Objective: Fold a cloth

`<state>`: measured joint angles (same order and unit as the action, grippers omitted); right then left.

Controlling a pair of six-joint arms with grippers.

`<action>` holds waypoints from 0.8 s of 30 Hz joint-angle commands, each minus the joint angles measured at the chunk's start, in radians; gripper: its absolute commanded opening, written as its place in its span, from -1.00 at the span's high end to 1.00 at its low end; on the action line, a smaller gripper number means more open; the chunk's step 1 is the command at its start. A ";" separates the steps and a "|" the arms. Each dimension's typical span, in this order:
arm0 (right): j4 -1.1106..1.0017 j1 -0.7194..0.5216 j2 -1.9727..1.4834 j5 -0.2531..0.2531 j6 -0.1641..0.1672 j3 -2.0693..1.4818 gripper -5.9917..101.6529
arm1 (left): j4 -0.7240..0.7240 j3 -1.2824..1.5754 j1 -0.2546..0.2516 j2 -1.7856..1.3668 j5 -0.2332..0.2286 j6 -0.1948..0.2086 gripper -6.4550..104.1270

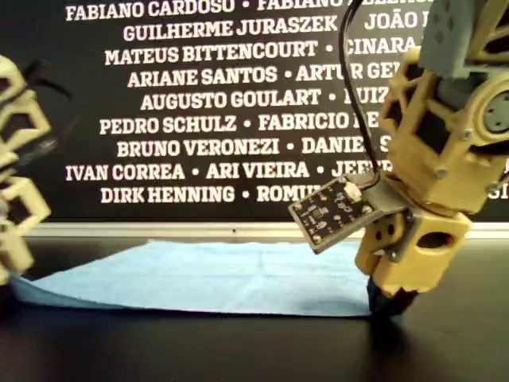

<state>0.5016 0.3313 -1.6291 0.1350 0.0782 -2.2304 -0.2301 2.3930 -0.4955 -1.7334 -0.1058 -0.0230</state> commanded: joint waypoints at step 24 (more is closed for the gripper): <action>-0.048 -0.008 -0.285 0.009 -0.002 0.015 0.86 | 0.005 -0.003 -0.008 -0.295 -0.018 -0.005 0.90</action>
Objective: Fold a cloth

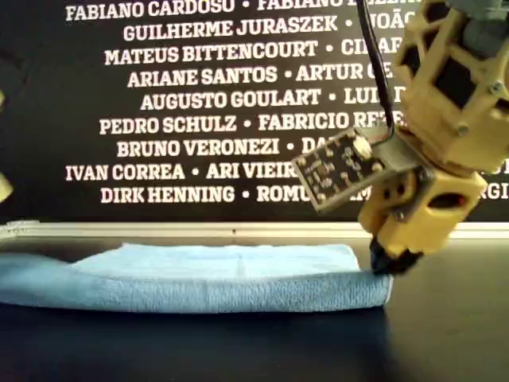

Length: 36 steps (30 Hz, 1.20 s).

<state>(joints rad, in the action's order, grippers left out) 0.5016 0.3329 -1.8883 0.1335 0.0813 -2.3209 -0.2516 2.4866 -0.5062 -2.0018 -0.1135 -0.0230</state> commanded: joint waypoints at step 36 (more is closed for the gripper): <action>-0.160 -0.034 1.241 -0.003 0.012 1.793 0.86 | 0.028 -1.345 0.278 0.934 0.006 -0.006 0.89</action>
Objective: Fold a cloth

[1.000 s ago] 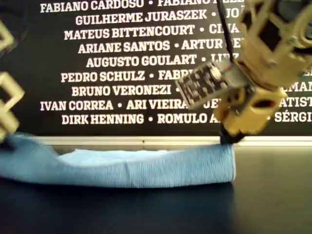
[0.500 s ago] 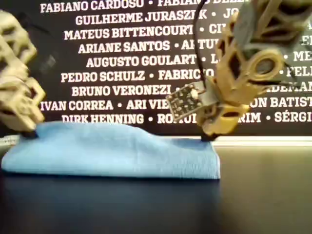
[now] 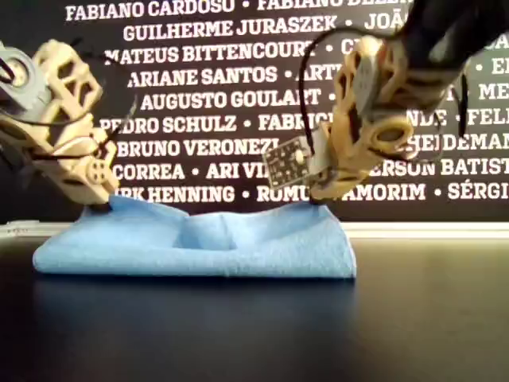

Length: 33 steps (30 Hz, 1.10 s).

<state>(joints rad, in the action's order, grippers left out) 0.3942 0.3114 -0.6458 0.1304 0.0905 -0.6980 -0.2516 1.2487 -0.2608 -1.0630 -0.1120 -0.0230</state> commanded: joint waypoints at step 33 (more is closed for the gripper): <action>-0.055 -0.075 0.308 -0.003 0.003 0.545 0.72 | 0.029 -0.367 0.071 0.219 0.006 -0.006 0.62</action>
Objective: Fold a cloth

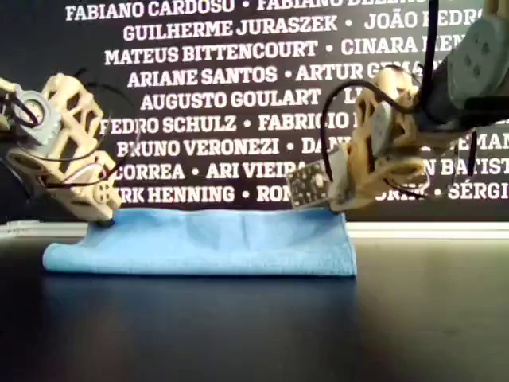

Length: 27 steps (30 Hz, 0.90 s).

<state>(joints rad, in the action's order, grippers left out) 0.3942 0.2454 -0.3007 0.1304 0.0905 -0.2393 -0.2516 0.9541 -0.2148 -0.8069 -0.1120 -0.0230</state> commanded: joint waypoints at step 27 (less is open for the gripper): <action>0.238 -0.031 -0.546 -0.002 0.003 0.055 -0.19 | -0.097 0.253 0.012 -0.627 -0.014 -0.006 -0.31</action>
<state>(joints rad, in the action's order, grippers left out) 0.4909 0.2117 -0.5599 0.1304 0.0905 -0.2408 -0.3191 1.1229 -0.2148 -1.0523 -0.1212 -0.0230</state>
